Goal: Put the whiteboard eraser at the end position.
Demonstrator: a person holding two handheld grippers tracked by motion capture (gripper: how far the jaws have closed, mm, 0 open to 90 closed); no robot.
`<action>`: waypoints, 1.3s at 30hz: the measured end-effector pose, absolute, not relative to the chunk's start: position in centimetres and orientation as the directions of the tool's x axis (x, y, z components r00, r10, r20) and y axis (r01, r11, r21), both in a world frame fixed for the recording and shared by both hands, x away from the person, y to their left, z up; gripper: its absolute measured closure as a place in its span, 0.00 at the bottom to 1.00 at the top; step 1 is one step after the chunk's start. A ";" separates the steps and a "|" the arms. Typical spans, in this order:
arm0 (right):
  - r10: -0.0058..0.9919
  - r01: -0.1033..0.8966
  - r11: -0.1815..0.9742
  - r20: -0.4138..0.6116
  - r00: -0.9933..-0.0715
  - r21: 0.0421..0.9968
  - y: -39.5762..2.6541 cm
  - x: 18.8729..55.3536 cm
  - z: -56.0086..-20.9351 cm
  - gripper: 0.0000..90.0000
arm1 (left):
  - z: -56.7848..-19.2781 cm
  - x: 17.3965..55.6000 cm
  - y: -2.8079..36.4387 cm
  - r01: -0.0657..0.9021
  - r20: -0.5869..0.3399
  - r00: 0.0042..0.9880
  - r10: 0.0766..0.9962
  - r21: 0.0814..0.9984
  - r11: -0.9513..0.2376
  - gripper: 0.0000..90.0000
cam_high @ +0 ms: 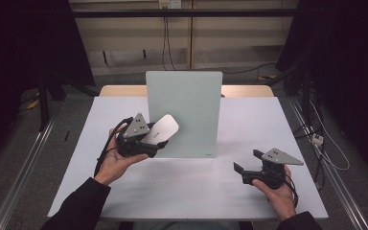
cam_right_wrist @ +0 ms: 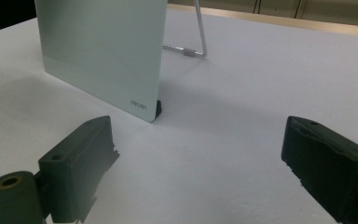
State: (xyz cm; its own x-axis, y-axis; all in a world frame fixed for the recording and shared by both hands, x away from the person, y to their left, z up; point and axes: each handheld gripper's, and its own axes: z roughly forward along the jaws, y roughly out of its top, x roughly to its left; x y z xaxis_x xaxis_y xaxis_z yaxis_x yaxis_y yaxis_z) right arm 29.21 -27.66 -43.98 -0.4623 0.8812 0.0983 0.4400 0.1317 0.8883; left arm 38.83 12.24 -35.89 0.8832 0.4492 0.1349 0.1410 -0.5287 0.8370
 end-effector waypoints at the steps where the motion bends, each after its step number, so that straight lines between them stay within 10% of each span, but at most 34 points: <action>1: 0.882 0.441 0.132 0.098 -0.461 0.888 -27.6 29.2 -44.0 0.10 | -35.9 38.8 12.2 0.141 0.131 0.888 0.441 0.834 -0.533 0.34; 39: 0.878 0.438 0.139 0.093 -0.469 0.888 -27.7 28.8 -43.9 0.10 | -39.8 36.2 7.2 0.160 0.012 0.976 0.216 0.635 -0.756 0.34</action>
